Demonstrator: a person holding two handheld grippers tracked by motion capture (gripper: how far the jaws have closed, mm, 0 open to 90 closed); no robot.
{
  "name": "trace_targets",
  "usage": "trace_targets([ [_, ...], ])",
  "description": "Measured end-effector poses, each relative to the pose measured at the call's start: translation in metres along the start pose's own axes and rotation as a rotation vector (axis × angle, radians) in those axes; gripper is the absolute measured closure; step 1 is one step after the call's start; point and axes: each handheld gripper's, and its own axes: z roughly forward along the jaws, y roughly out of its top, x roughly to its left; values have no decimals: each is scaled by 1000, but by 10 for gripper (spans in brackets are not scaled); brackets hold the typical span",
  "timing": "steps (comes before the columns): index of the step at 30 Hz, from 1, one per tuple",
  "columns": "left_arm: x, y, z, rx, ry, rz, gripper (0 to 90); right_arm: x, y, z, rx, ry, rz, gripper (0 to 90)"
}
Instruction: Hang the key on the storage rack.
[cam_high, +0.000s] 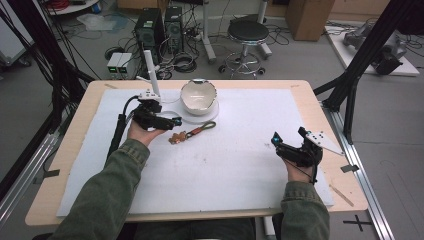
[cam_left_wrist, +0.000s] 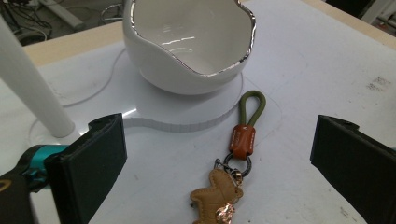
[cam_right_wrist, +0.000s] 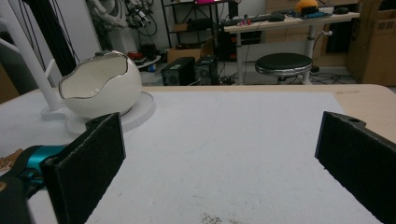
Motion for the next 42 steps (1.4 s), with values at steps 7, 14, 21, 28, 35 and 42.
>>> trace_targets([
  [7, -4, 3, 17, 4, -4, -38, 41, 0, 0, 0, 1, 2, 4, 6],
  [14, -15, 6, 36, 50, -12, -7, 41, 0, 0, 0, -1, 5, 9, 6],
  [21, -11, 1, 46, 74, 2, -31, 41, -1, 0, -1, -1, 7, 15, 6],
  [28, -13, -6, 61, 102, -17, -37, 83, 0, 0, 1, 1, 13, 13, 6],
  [35, -11, -10, 69, 116, -30, -54, 142, -1, 0, 1, 0, 14, 14, 6],
  [42, -13, -12, 76, 129, -49, -81, 229, -2, 0, 1, 0, 15, 16, 6],
])
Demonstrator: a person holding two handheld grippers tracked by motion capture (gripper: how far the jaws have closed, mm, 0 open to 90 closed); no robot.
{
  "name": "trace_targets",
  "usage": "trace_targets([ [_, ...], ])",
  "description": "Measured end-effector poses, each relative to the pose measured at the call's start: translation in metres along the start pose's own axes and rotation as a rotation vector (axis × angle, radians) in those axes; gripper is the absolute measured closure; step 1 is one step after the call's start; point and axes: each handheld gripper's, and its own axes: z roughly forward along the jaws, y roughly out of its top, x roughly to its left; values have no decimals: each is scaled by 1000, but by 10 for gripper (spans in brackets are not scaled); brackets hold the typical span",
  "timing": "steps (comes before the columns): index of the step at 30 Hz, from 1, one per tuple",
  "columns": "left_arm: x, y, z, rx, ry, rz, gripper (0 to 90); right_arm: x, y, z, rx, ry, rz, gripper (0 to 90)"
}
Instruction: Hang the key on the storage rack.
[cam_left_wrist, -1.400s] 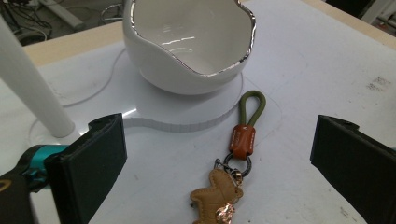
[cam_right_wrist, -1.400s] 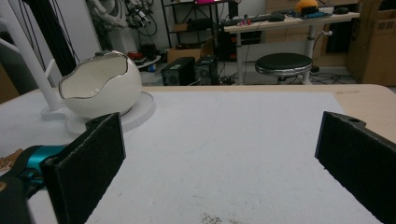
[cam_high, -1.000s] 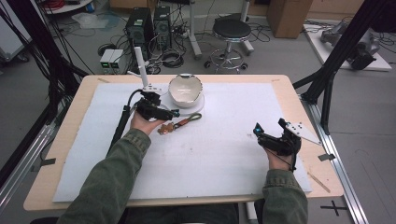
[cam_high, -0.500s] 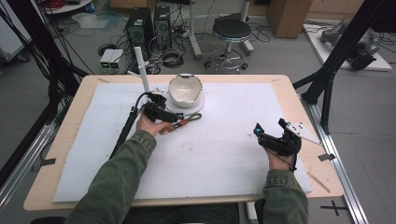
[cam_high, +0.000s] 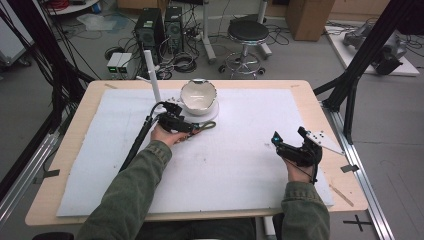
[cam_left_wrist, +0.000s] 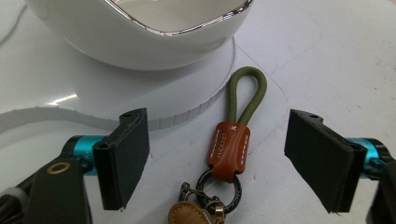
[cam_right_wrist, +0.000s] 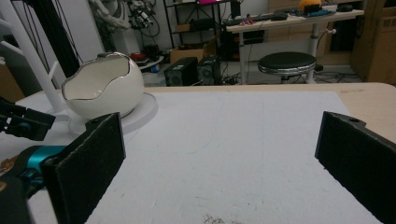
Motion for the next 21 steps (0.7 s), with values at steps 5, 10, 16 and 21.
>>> trace_targets([
  [5, 1, -2, 6, 27, 5, -3, 254, 0, 0, 1, 0, 4, 1, 6],
  [10, 2, -4, 10, 33, 0, -6, 314, -1, 0, 1, 0, 5, 4, 6],
  [16, 1, -5, 18, 47, -15, -9, 331, 0, 0, 1, 5, 9, 12, 6],
  [21, 2, -5, 21, 46, -25, -20, 348, -1, 0, 1, 4, 10, 11, 6],
])
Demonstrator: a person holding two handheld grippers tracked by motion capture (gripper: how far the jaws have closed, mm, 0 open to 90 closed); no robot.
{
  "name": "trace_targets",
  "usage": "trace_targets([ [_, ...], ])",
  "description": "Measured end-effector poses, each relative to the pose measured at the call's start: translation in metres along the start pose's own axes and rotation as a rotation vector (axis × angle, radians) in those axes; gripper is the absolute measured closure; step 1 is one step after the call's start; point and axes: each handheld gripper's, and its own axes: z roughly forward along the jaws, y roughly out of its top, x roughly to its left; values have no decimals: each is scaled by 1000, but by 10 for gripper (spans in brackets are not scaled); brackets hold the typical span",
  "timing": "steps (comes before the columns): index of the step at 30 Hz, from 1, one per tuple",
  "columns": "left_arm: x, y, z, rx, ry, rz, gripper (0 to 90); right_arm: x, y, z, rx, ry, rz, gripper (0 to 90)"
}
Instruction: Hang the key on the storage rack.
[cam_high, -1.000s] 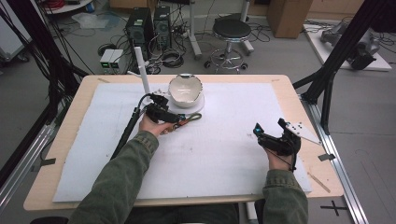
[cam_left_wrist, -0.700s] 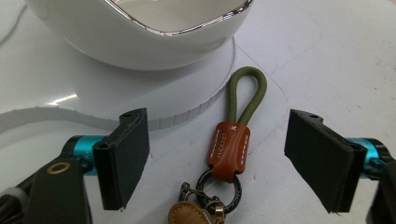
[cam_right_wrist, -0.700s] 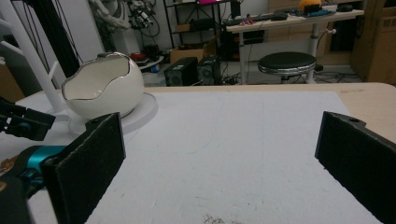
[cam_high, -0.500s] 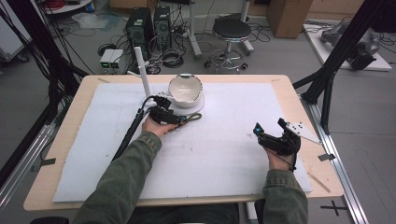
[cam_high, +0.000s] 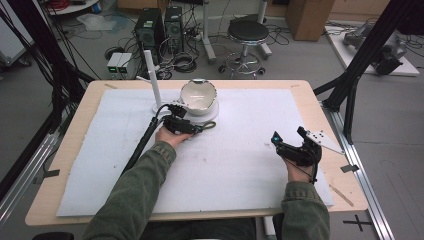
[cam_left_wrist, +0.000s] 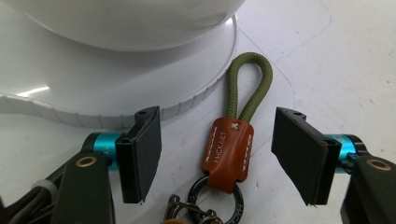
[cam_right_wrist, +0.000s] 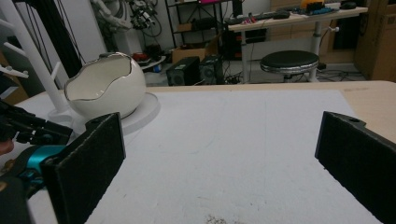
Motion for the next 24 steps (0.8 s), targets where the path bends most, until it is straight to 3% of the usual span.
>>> trace_targets([
  [11, 2, -2, 2, 25, 25, 7, 425, 0, 0, 0, 0, -3, 0, 6],
  [20, -16, -6, 6, 46, 149, 185, 464, -1, 0, 0, -4, -4, -4, 6],
  [23, -18, -6, 6, 48, 154, 201, 481, -1, 0, 0, -4, -4, -5, 6],
  [24, -18, -6, 5, 47, 146, 206, 523, -1, 0, 0, -4, -3, -5, 6],
])
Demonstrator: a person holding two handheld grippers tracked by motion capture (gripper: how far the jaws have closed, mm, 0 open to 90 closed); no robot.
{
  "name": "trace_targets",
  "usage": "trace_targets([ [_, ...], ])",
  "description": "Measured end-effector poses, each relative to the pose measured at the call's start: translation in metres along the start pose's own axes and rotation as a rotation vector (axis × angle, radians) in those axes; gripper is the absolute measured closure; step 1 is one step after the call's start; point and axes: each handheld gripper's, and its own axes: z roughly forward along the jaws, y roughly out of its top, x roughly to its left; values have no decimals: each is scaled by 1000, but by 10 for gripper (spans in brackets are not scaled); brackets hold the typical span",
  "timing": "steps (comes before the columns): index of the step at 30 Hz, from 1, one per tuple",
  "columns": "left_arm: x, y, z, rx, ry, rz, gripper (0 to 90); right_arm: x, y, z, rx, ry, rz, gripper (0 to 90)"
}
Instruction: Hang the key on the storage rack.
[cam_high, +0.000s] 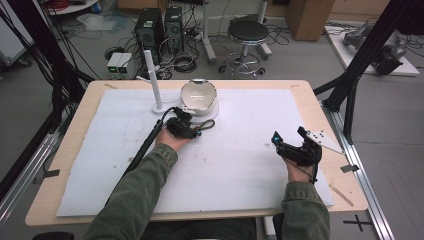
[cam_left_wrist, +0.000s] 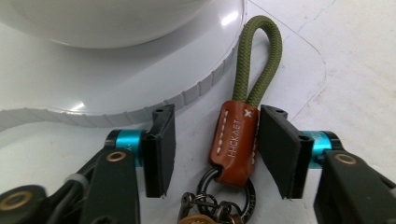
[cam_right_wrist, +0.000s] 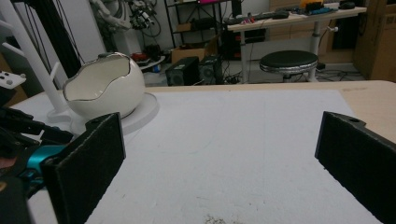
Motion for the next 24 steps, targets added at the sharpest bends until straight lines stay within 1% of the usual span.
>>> trace_targets([
  [1, 0, 0, -1, -1, -3, 13, 596, 0, 0, 0, 1, 0, 2, 6],
  [2, -1, 0, -1, -3, -6, 28, 647, 0, 0, 0, 1, -1, 5, 6],
  [4, -1, 0, -1, -1, -13, 35, 672, 0, 0, 0, 2, 0, 3, 6],
  [7, 2, 0, -2, -6, -35, 21, 703, 0, 0, -1, 4, -2, 11, 6],
  [8, 3, 0, -3, -8, -40, 17, 716, 0, 0, -1, 0, -2, 6, 6],
  [12, 4, 1, -6, -16, -34, 28, 741, -1, 0, -1, -1, -4, 14, 6],
  [13, 5, 1, -7, -16, -38, 33, 745, -1, 0, -2, 0, -5, 18, 6],
  [17, 6, 2, -11, -25, -37, 48, 751, -2, 0, -2, -5, -7, 9, 6],
  [19, 6, 3, -14, -30, -36, 48, 752, -2, 0, -2, -5, -6, 11, 6],
  [24, 5, 5, -22, -21, -51, 76, 752, -2, 0, -2, -3, -9, 15, 6],
])
